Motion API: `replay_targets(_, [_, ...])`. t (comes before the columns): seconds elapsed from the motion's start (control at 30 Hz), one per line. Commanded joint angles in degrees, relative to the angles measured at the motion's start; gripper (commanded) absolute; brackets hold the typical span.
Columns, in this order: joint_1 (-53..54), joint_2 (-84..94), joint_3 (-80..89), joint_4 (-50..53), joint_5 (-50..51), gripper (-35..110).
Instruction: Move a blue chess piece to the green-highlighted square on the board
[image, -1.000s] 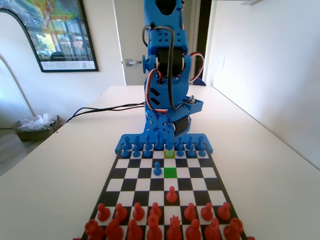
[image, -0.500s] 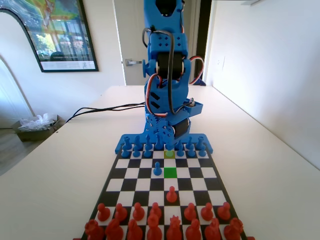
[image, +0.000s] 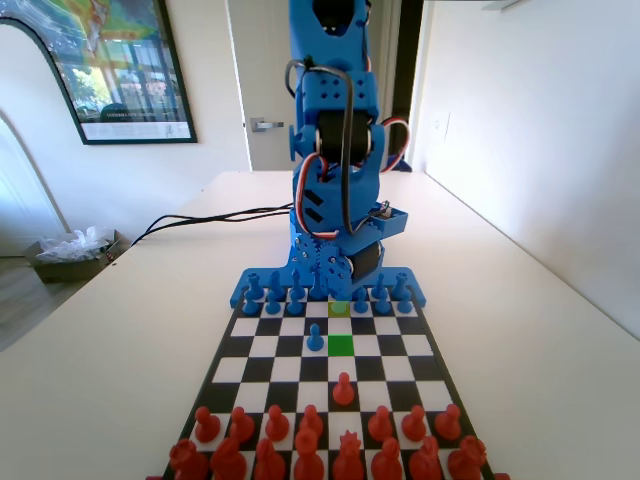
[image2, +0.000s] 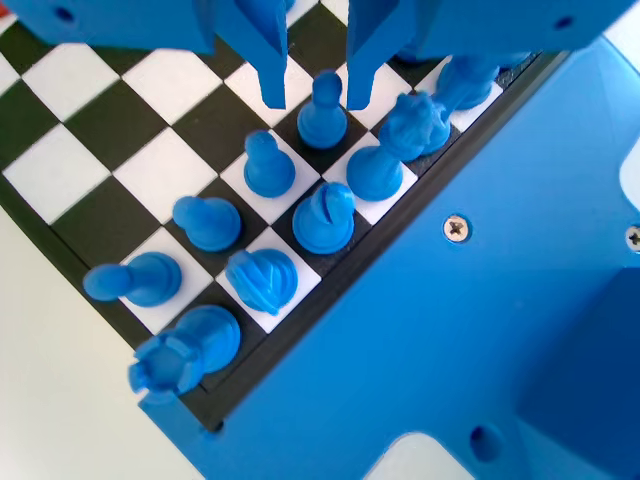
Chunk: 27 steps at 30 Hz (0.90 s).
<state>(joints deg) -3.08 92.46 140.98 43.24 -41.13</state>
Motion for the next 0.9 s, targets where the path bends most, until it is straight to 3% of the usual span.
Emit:
replay_targets(0.0, [-1.1, 1.5, 0.5, -0.2, 0.2, 9])
replay_targets(0.87, [-0.1, 0.4, 1.4, -2.6, -0.3, 3])
